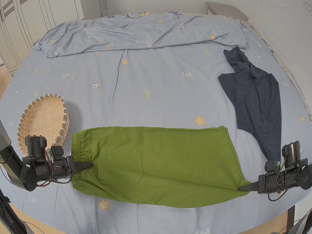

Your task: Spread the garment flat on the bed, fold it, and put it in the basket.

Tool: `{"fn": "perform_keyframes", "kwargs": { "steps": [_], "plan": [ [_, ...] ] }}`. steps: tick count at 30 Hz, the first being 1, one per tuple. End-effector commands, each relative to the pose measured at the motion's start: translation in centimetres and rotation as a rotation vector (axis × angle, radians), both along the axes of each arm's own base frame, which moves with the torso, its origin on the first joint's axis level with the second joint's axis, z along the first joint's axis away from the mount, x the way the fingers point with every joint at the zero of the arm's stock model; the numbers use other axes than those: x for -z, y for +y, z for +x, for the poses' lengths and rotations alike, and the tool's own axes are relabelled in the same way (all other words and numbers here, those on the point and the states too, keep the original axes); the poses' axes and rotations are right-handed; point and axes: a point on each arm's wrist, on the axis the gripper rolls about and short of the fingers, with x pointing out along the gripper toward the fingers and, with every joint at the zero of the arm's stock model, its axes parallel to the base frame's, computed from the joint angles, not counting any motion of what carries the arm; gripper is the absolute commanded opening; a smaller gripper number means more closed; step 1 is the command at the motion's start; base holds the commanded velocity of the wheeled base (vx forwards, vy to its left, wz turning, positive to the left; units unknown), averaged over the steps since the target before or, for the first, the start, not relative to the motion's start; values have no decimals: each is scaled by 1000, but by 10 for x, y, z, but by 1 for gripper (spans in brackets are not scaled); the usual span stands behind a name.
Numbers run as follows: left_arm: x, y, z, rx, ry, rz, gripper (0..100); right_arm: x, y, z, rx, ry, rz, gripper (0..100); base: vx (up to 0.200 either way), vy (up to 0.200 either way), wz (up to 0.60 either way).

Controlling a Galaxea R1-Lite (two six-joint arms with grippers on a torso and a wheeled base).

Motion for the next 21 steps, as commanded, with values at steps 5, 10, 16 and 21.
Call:
{"fn": "perform_keyframes", "kwargs": {
  "steps": [5, 10, 16, 21],
  "plan": [
    [12, 3, -1, -3, 44, 8, 0, 15, -1, -20, 0, 85, -3, 0, 0, 0, 0],
    [12, 3, 3, -3, 39, 9, 0, 22, 0, -19, -9, 112, -9, 0, 0, 0, 0],
    [8, 2, 4, 1, 26, 9, 0, 20, 0, -21, -12, 90, -9, 100, 0, 0, 0],
    [-19, 2, 2, 3, 10, 12, 0, 11, -3, -20, 11, -41, -11, 100, 0, 0, 0]
  ]
}}
